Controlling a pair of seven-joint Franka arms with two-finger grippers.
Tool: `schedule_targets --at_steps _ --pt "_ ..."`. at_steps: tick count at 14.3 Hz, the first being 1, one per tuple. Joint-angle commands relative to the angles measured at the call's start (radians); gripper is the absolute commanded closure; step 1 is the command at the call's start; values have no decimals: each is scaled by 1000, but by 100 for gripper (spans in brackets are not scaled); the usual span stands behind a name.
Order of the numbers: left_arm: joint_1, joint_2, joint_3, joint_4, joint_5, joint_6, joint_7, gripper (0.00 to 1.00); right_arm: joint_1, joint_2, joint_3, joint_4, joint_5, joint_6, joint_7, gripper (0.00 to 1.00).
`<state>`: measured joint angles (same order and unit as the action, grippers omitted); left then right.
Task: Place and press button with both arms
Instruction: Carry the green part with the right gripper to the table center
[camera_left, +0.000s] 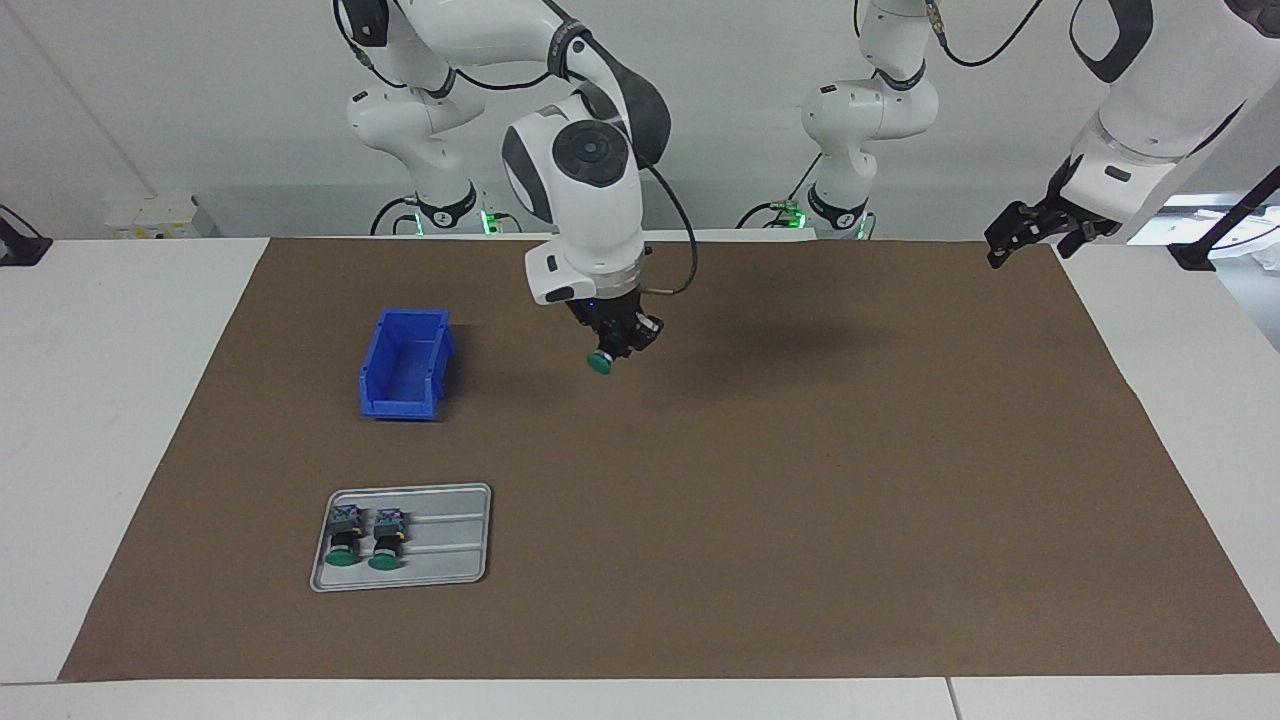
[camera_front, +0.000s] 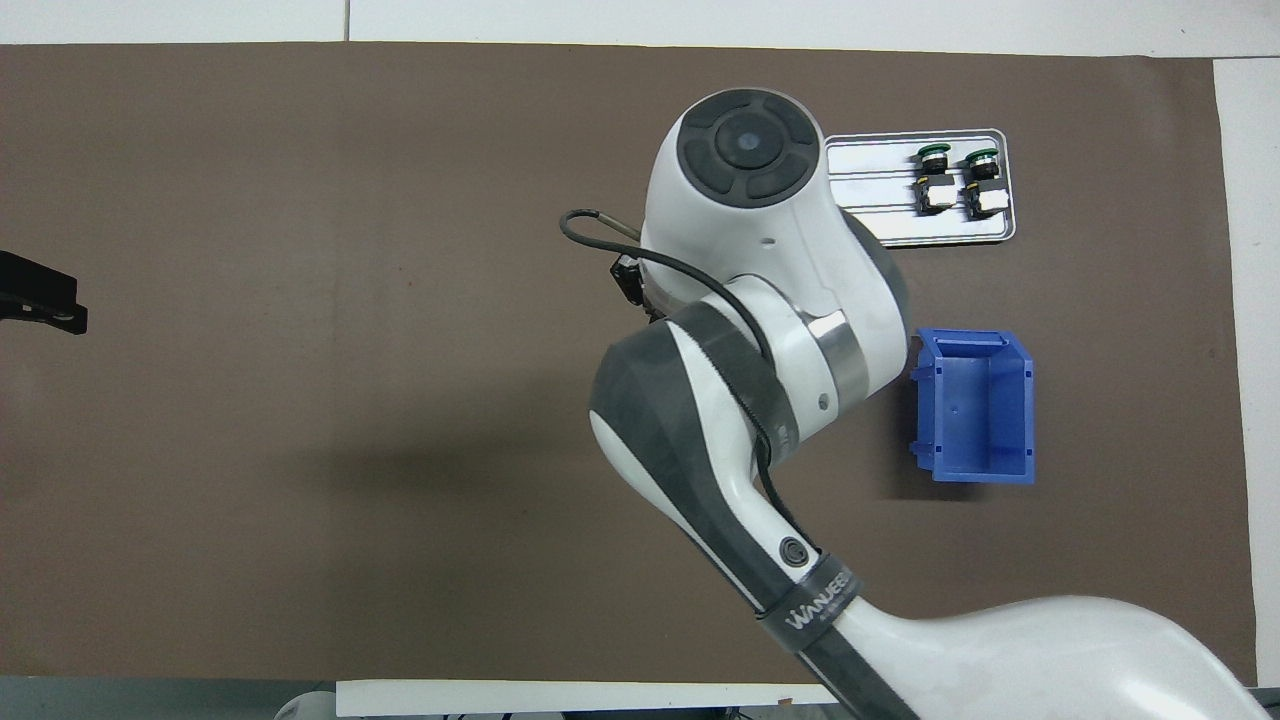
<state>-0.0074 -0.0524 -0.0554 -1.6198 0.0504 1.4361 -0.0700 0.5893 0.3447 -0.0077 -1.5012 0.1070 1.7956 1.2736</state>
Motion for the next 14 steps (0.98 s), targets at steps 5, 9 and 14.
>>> schedule_targets --at_steps 5,9,14 --pt "0 -27 5 -28 19 -8 -69 0 86 149 -3 4 17 226 713 80" --pt "0 -27 5 -28 19 -11 -77 0 133 186 -3 -31 17 309 837 80" --pt "0 -34 5 -37 19 -13 -111 0 133 163 -2 -166 19 425 869 75"
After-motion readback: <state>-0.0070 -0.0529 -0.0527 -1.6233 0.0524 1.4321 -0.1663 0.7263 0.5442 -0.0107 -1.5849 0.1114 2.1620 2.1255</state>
